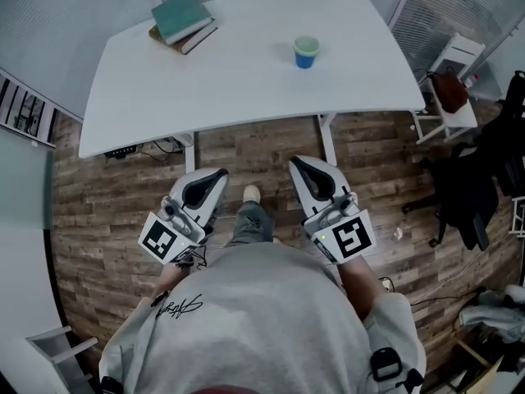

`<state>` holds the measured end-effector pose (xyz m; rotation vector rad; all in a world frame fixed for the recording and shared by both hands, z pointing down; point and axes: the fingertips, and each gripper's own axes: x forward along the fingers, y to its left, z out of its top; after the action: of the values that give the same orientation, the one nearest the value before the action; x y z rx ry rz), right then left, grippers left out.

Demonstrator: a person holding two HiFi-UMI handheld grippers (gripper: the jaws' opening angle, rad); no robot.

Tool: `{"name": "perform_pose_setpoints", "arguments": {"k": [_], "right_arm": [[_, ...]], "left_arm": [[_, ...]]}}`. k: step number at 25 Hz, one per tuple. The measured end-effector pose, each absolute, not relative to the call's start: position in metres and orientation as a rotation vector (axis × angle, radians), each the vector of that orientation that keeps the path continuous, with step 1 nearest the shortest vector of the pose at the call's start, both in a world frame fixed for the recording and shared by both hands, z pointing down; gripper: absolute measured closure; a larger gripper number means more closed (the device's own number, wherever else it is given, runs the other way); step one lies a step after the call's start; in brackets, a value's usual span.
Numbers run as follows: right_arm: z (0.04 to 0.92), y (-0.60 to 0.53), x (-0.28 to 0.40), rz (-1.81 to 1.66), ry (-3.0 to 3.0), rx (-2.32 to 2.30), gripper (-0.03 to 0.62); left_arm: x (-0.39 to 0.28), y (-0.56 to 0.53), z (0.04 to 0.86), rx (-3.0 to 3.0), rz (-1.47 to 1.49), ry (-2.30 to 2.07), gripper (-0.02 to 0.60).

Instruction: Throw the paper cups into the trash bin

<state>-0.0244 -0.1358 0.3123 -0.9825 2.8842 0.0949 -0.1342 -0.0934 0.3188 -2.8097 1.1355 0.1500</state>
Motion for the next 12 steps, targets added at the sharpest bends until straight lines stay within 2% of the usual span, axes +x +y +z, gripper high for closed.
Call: {"name": "perform_pose_setpoints", "arguments": {"k": [12], "right_arm": [[0.312,-0.196,-0.029,0.111,2.855,-1.082,0.588]], "left_arm": [[-0.138,-0.163,0.316,-2.847,0.175,1.03,0.588]]}}
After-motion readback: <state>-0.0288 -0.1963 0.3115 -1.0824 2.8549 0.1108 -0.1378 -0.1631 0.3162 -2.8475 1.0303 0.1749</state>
